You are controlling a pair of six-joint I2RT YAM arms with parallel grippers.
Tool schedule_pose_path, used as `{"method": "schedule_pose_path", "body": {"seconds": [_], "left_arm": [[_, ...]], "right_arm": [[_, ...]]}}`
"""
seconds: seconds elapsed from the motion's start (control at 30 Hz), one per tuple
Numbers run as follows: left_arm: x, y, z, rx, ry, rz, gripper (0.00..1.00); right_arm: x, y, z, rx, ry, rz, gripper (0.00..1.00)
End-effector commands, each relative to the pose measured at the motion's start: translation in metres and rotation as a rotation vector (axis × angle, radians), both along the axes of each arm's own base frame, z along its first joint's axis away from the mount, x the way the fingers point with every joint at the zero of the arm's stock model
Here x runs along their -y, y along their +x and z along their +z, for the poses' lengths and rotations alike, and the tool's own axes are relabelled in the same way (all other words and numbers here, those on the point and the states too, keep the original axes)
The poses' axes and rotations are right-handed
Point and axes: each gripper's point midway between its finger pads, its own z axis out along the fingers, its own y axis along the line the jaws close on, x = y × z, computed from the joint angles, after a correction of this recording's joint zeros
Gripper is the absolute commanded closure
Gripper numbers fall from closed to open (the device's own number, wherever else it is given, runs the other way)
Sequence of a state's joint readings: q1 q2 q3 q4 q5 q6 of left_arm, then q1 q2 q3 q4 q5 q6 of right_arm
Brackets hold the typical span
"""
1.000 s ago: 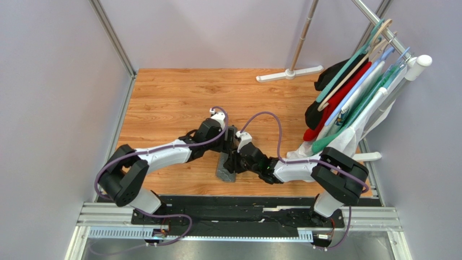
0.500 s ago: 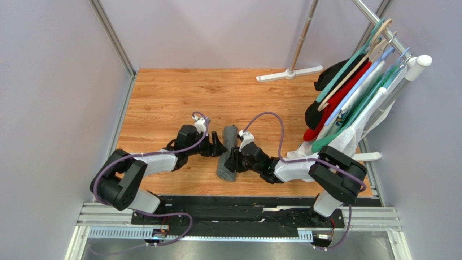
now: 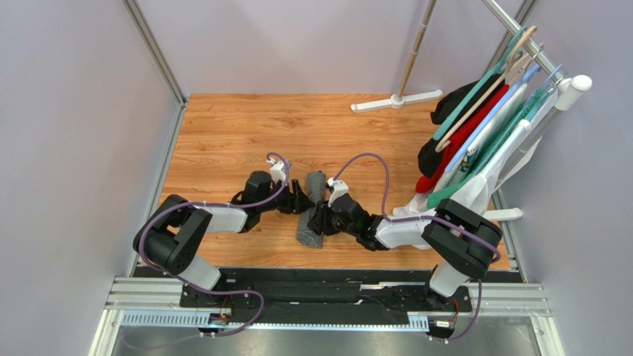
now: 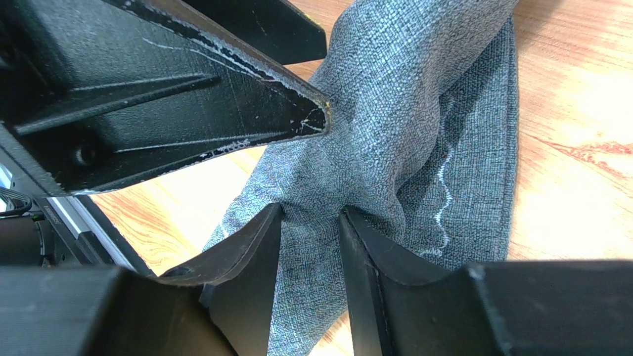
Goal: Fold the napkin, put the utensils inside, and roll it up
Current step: Roll the napkin with the utensil
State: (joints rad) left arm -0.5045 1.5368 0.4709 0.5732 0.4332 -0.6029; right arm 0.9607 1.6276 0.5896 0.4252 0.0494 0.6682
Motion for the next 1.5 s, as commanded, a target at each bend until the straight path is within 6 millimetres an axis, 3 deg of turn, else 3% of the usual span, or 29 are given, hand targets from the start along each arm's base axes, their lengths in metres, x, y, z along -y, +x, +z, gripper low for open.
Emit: {"method": "schedule_pose_path", "body": {"seconds": [0.0, 0.27, 0.47, 0.57, 0.63, 0.7, 1.03, 1.27, 1.47], "left_arm": [[-0.005, 0.003, 0.003, 0.034, 0.032, 0.015, 0.34], [-0.005, 0.002, -0.001, 0.028, 0.038, 0.010, 0.32], [0.009, -0.008, -0.007, -0.007, -0.050, -0.043, 0.46], [0.014, -0.011, -0.007, 0.008, -0.042, -0.056, 0.58], [0.015, -0.010, -0.003, 0.024, -0.039, -0.053, 0.83], [0.013, -0.006, -0.001, 0.038, -0.023, -0.037, 1.00], [-0.019, 0.000, 0.003, 0.070, 0.267, -0.025, 1.00], [-0.024, -0.002, 0.004, 0.085, 0.386, -0.049, 1.00], [-0.012, -0.005, 0.002, 0.069, 0.484, -0.079, 1.00]], "right_arm": [[0.008, 0.003, -0.009, -0.003, -0.041, -0.010, 0.60], [0.001, 0.004, -0.008, -0.006, -0.039, 0.010, 0.61], [-0.002, 0.004, -0.006, -0.002, -0.035, 0.023, 0.61], [-0.002, 0.004, -0.006, -0.001, -0.036, 0.024, 0.61], [-0.003, 0.006, -0.004, 0.001, -0.032, 0.025, 0.61], [-0.003, 0.005, -0.003, 0.002, -0.033, 0.031, 0.59], [-0.006, 0.009, 0.024, 0.052, -0.042, 0.065, 0.32], [0.011, 0.010, 0.041, 0.091, -0.063, 0.024, 0.27], [0.034, 0.014, 0.034, 0.076, -0.105, -0.037, 0.26]]}}
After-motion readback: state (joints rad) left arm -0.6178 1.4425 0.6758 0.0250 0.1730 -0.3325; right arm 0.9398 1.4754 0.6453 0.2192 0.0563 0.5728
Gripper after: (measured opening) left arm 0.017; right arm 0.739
